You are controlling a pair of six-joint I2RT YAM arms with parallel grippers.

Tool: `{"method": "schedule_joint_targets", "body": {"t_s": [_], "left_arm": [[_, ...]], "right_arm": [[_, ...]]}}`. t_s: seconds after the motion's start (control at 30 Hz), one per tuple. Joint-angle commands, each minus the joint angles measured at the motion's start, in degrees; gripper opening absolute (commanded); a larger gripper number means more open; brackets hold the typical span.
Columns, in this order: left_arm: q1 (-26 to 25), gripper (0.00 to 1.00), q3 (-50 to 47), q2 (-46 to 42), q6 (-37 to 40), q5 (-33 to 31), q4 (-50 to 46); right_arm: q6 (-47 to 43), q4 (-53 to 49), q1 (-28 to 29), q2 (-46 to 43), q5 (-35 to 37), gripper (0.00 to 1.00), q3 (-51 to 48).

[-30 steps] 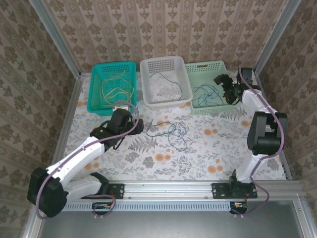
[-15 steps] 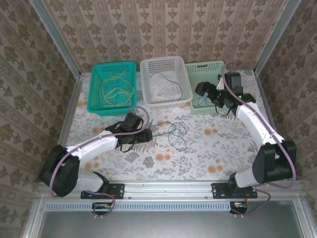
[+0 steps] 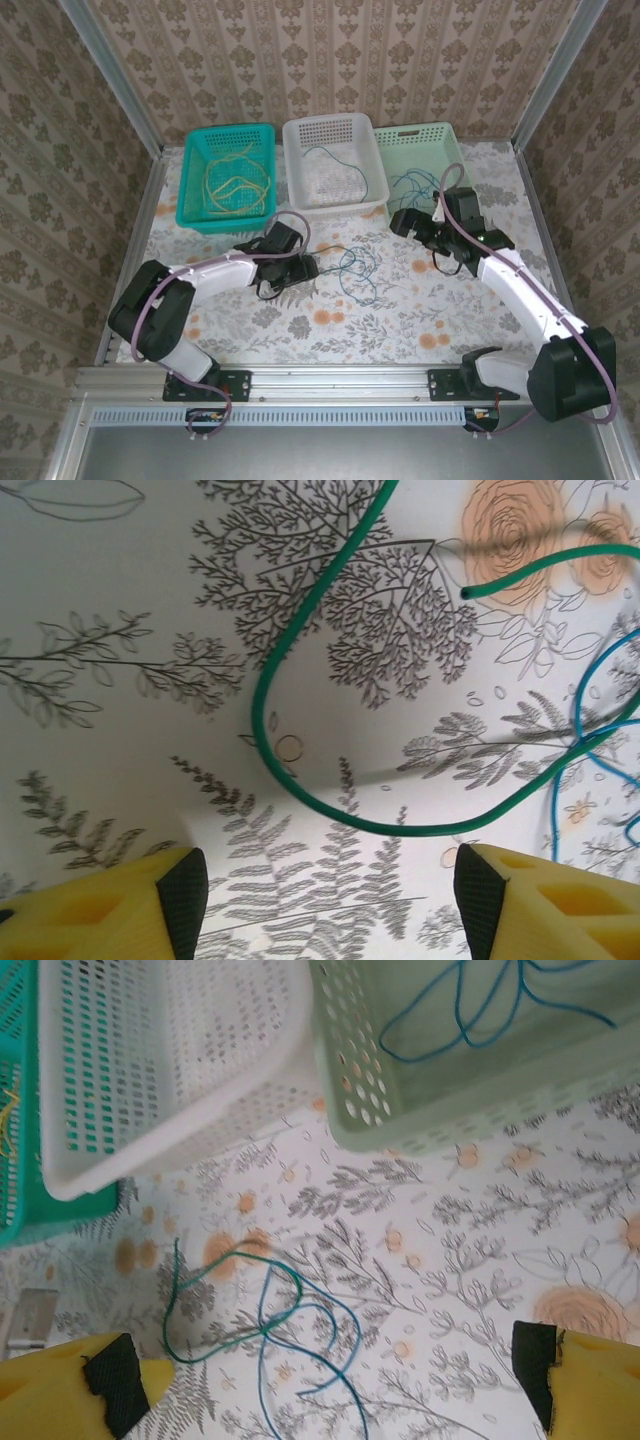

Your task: Untangle the cables

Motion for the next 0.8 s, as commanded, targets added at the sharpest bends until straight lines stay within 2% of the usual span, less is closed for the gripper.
{"method": "schedule_joint_targets", "body": {"t_s": [0.0, 0.3, 0.47, 0.6, 0.67, 0.77], "left_arm": [[-0.81, 0.69, 0.07, 0.27, -6.33, 1.12, 3.63], [-2.24, 0.59, -1.39, 3.45, -22.30, 0.06, 9.72], [-2.79, 0.53, 1.53, 6.53, -24.20, -0.34, 7.02], [-2.78, 0.41, 1.31, 8.28, -26.12, -0.65, 8.62], [-2.80, 0.38, 1.41, 9.03, -26.22, -0.73, 8.68], [-2.48, 0.30, 0.71, 9.43, -26.35, -3.37, 8.75]], "right_arm": [[0.78, -0.97, 0.20, -2.35, 2.60, 1.00, -2.89], [3.42, -0.26, 0.24, -6.58, 3.21, 0.99, -7.60], [3.43, -0.77, 0.25, -9.13, 4.03, 1.00, -9.68], [3.31, -1.84, 0.28, -10.89, 4.53, 1.00, -10.66], [3.34, -2.39, 0.25, -11.91, 4.95, 1.00, -11.33], [2.86, -3.73, 0.22, -13.41, 5.60, 1.00, -11.94]]}}
